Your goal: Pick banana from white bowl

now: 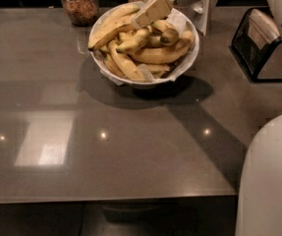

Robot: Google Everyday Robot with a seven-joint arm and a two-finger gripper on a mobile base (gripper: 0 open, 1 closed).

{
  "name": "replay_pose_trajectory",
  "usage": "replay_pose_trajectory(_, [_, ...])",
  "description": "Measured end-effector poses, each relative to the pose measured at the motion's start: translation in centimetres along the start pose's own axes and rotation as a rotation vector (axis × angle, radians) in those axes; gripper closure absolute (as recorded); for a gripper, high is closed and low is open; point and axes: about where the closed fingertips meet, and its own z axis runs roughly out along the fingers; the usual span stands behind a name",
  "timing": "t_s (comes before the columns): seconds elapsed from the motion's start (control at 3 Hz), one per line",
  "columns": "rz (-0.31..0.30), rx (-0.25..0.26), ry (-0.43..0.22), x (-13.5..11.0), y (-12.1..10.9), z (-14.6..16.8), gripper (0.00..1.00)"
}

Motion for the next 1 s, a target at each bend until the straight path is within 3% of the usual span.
replay_pose_trajectory(0.67, [0.068, -0.001, 0.036, 2.8, -0.8, 0.9, 0.37])
replay_pose_trajectory(1.0, [0.089, -0.013, 0.053, 3.6, -0.7, 1.4, 0.56])
